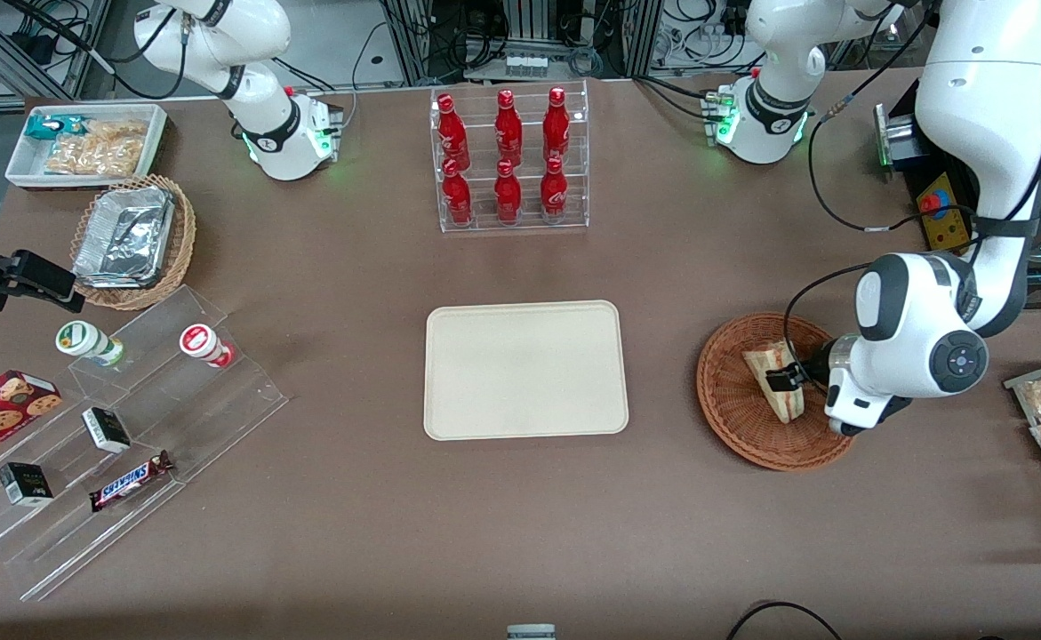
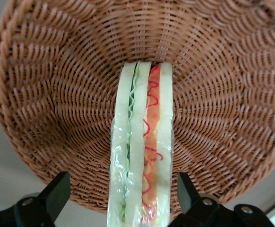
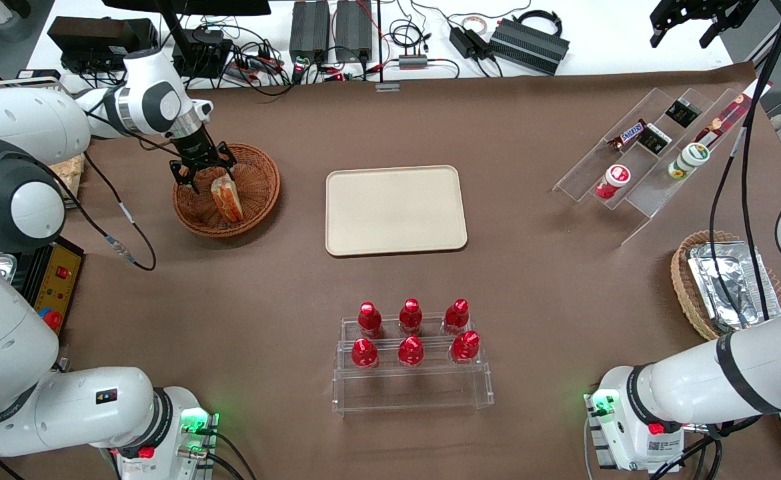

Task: Place sandwich from basket to tray
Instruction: 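Lower the open left gripper around the wrapped sandwich and close it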

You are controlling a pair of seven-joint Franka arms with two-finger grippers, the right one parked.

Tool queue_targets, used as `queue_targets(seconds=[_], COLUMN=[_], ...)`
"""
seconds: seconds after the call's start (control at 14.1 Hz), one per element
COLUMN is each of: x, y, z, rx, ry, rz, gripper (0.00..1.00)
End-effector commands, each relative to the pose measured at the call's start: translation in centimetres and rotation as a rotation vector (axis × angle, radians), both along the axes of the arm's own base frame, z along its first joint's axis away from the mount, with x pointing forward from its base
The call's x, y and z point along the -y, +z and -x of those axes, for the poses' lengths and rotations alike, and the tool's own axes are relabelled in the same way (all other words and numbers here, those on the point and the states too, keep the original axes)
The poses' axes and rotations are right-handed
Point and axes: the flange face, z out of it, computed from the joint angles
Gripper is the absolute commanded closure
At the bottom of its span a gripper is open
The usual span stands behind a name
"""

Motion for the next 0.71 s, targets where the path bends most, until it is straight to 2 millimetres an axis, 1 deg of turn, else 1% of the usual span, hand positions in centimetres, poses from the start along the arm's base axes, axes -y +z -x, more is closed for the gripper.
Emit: queue_targets(seconds=[0.0, 0.14, 0.21, 0.28, 0.35, 0.42, 0.49, 0.57, 0.64], x=[0.2, 0.3, 0.4, 0.6, 1.0, 1.7, 1.8, 1.8, 1.9], y=[-1.0, -1.7, -1.5, -1.5, -1.6, -1.7, -1.8, -2.2, -2.1], z=[0.0, 0.1, 0.0, -0.1, 0.0, 0.0, 0.1, 0.2, 0.1], rx=[0.016, 0.012, 0.017, 0.014, 0.01, 0.008, 0.002, -0.004, -0.003], ry=[0.021, 0.026, 0.051, 0.091, 0.097, 0.086, 0.083, 0.082, 0.077], rz=[0.004, 0.004, -0.004, -0.02, -0.028, -0.029, -0.03, -0.029, -0.028], gripper=[0.0, 0.02, 0.3, 0.48, 0.63, 0.73, 0.81, 0.86, 0.87])
